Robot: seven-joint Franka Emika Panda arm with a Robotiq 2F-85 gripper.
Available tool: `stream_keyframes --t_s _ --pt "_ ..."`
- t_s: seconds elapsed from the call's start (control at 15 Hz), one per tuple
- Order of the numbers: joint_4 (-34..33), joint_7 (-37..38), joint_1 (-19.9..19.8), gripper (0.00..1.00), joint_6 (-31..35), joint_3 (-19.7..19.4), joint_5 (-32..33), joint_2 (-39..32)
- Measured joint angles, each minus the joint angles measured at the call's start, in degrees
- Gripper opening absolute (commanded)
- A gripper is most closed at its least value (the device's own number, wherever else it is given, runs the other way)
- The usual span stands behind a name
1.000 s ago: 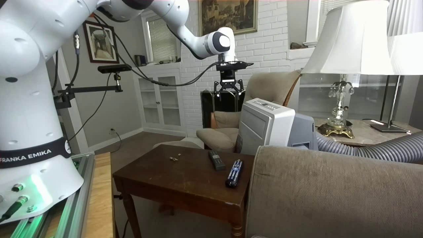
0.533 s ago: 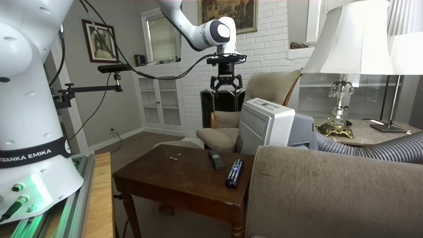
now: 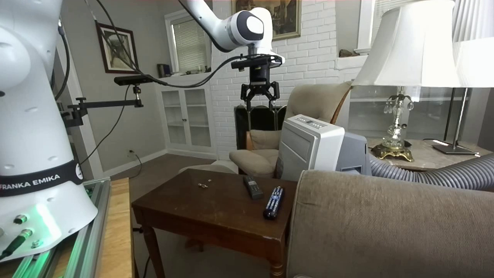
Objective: Move the remote on the sofa to the table
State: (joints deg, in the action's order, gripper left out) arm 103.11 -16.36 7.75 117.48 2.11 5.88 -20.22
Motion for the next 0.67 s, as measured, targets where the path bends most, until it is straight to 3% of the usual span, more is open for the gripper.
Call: stream_keyframes --t_s 0.27,0.67 --pt "4.93 0.61 -0.43 1.00 2.19 0.10 0.00 3.45" --pt "5.34 0.68 -0.50 1.00 2.39 0.18 0.00 3.70"
